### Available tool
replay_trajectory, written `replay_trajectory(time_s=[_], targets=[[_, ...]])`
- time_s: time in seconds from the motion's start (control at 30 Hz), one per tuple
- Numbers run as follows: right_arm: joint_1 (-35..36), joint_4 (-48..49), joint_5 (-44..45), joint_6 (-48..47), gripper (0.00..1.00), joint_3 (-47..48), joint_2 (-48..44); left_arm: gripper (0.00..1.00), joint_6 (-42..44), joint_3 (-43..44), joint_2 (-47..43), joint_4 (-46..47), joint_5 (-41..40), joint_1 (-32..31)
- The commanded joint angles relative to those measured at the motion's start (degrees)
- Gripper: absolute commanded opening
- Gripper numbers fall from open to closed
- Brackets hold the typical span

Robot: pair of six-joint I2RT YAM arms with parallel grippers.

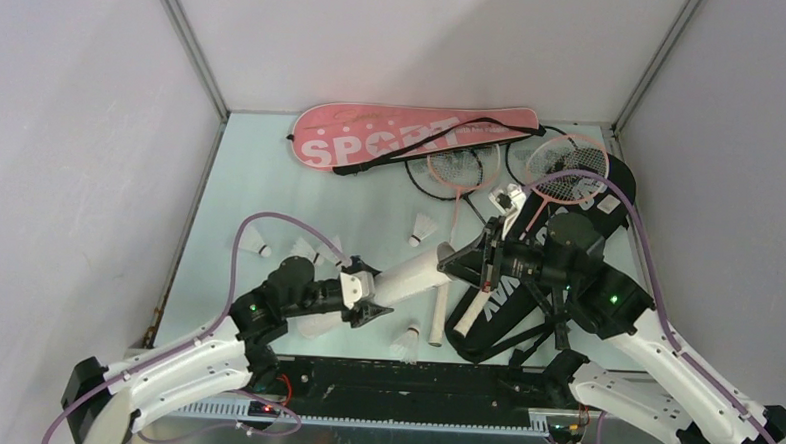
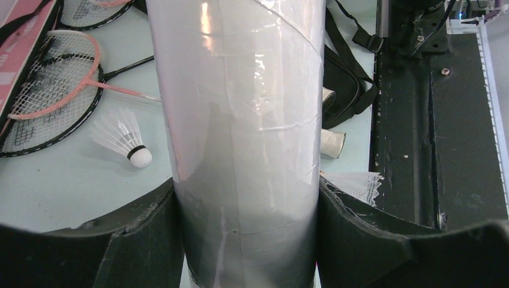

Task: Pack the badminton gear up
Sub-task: Open the lid of the shuttle tube, then place the lid at the center of the board.

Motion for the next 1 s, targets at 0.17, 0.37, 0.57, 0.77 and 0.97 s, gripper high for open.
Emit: replay_trajectory(time_s=[0.17,0.37,0.57,0.77,0.97], targets=[[1.0,-3.1,-0.4,0.7,0.00,4.8,-6.2,0.36,1.4,-2.6,-2.3,5.9,-0.1,-0.6],[0.1,-5.1,3.8,-0.4,0.00,5.1,-12.9,0.35,1.3,-3.7,-2.4,7.5,0.9,-0.5],[-0.2,-10.3,13.6,-1.1,0.00,5.0,-13.7,0.33,-1.2,-3.8,-4.8,9.3,-2.1,-0.5],[-0.2,-10.4,30.3,-0.3,0.00,0.1,-7.0,0.29,-11.1,-4.0,-12.7,15.2,-19.1,-0.5],[-2.2,-5.6,39.8,0.4,0.00,-2.6,11.8,0.32,-15.6,-7.9,-19.9,21.9,-33.0,-0.5]])
